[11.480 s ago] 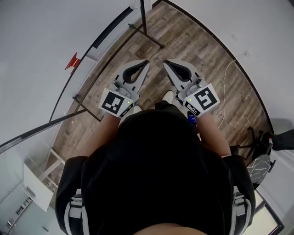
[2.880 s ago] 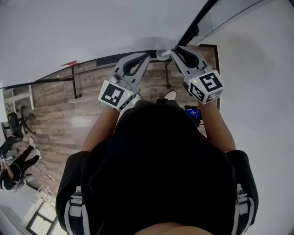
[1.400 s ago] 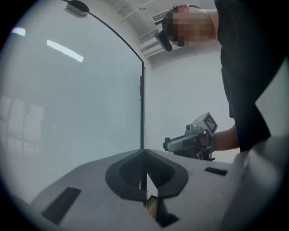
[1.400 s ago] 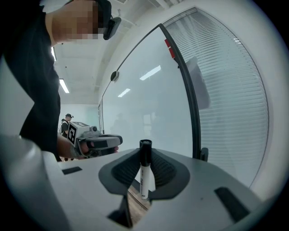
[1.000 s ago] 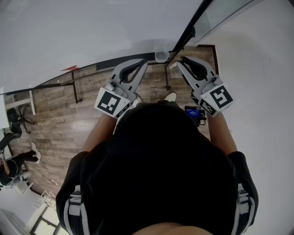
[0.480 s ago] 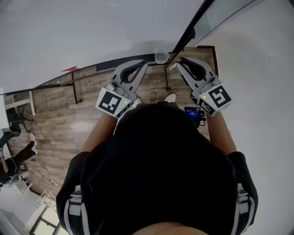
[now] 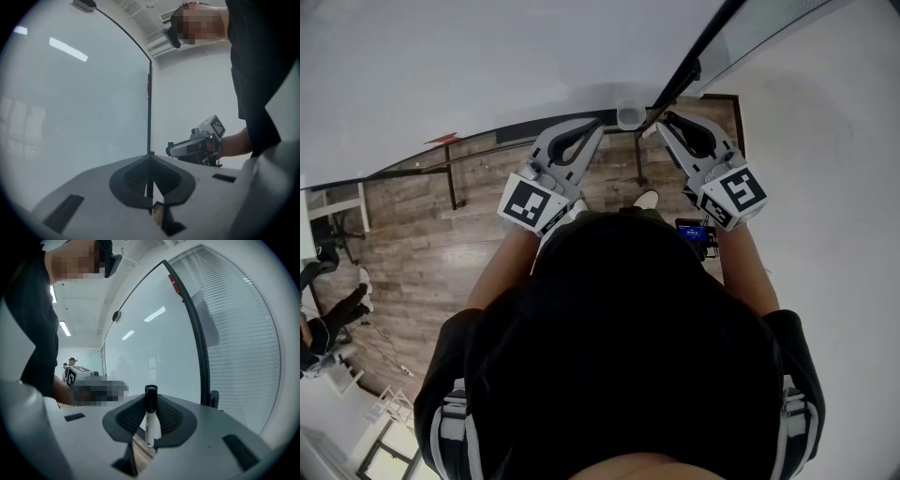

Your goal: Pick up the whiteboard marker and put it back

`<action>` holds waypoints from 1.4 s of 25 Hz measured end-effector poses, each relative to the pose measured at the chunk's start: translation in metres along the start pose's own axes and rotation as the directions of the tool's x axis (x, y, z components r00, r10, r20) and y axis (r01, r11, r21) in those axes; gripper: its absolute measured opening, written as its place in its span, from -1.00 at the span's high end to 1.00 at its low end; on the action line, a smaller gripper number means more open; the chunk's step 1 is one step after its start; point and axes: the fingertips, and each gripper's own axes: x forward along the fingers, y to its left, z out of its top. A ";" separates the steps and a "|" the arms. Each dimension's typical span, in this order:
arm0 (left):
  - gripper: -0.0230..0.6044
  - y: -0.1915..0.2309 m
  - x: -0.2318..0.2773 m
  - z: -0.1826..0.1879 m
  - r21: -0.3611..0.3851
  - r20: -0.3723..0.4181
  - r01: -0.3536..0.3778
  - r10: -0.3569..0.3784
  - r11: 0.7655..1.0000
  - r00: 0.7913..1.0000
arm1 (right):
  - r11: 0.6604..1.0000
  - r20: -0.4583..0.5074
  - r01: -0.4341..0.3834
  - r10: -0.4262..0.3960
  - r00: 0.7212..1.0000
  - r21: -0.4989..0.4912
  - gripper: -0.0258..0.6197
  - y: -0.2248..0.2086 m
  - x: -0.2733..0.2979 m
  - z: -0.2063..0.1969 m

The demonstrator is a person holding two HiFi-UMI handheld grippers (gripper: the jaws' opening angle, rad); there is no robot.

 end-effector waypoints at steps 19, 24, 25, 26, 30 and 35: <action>0.91 0.022 0.026 -0.046 0.007 -0.014 -0.046 0.046 0.999 0.999 | 0.996 -0.111 0.072 -0.078 0.991 -0.057 0.72 -0.033 0.057 -0.053; 0.91 0.028 0.034 -0.056 0.002 -0.011 -0.041 0.041 0.999 0.999 | 0.993 -0.139 0.092 -0.102 0.985 -0.076 0.72 -0.046 0.077 -0.075; 0.91 0.029 0.036 -0.057 0.000 -0.004 -0.038 0.038 0.999 0.999 | 0.993 -0.150 0.091 -0.102 0.983 -0.077 0.72 -0.048 0.081 -0.080; 0.91 0.029 0.037 -0.058 0.000 -0.005 -0.035 0.035 0.999 0.999 | 0.993 -0.161 0.091 -0.102 0.982 -0.075 0.72 -0.049 0.084 -0.087; 0.91 0.033 0.040 -0.065 -0.002 -0.018 -0.034 0.034 0.999 0.999 | 0.994 -0.209 0.095 -0.106 0.972 -0.061 0.72 -0.057 0.096 -0.113; 0.91 0.035 0.038 -0.071 -0.011 -0.035 -0.040 0.040 0.999 0.999 | 0.995 -0.257 0.085 -0.095 0.962 -0.050 0.72 -0.062 0.105 -0.136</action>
